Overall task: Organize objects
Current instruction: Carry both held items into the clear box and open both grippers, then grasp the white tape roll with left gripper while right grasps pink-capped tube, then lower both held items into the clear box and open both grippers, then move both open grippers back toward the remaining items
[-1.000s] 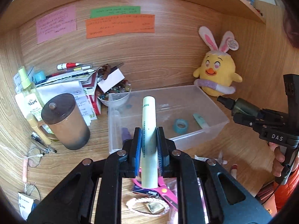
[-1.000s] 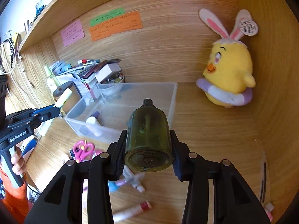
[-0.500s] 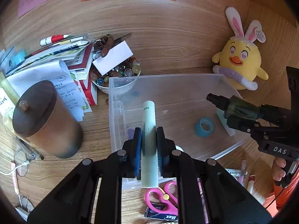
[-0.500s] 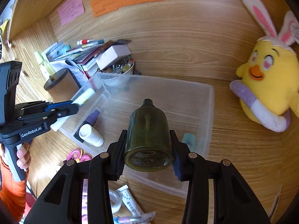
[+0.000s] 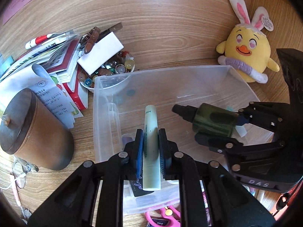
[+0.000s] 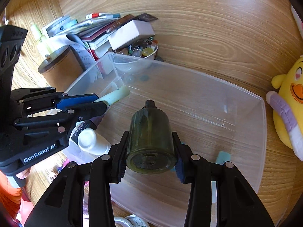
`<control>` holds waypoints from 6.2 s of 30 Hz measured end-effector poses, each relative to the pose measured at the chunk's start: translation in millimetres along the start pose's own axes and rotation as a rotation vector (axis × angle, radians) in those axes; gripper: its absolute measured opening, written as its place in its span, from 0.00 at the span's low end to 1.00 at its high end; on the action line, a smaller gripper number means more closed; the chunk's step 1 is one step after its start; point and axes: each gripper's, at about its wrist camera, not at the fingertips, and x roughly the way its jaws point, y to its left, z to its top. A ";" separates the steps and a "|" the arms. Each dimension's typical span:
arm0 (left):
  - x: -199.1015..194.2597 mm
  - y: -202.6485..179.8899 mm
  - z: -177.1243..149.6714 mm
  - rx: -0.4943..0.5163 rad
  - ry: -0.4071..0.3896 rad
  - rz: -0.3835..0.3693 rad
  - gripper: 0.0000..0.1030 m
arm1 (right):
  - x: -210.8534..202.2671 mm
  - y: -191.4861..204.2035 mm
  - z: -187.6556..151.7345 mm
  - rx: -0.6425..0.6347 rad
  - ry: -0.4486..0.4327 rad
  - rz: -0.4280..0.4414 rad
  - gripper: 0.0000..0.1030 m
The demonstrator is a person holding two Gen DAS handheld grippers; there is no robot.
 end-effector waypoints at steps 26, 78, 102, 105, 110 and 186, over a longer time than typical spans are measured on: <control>-89.5 -25.8 -39.2 0.025 -0.216 0.084 0.68 | -116.4 -0.2 -66.0 0.041 -0.221 -0.172 0.68; -21.4 -107.1 -90.9 0.091 0.030 -0.180 0.36 | -111.4 -15.1 -187.6 0.226 -0.115 -0.168 0.14; -106.8 -24.8 -40.3 -0.064 -0.261 -0.039 0.36 | -149.2 -8.6 -67.1 0.103 -0.366 -0.192 0.14; -106.3 -12.8 -33.1 -0.075 -0.266 0.002 0.36 | -141.9 -8.7 -52.2 0.089 -0.363 -0.195 0.14; -89.4 1.0 -24.5 -0.092 -0.232 0.021 0.36 | -117.6 -12.0 -36.4 0.076 -0.317 -0.200 0.14; -70.7 -7.9 -141.4 -0.096 0.028 0.025 0.45 | -86.5 13.3 -163.3 0.126 -0.041 -0.094 0.22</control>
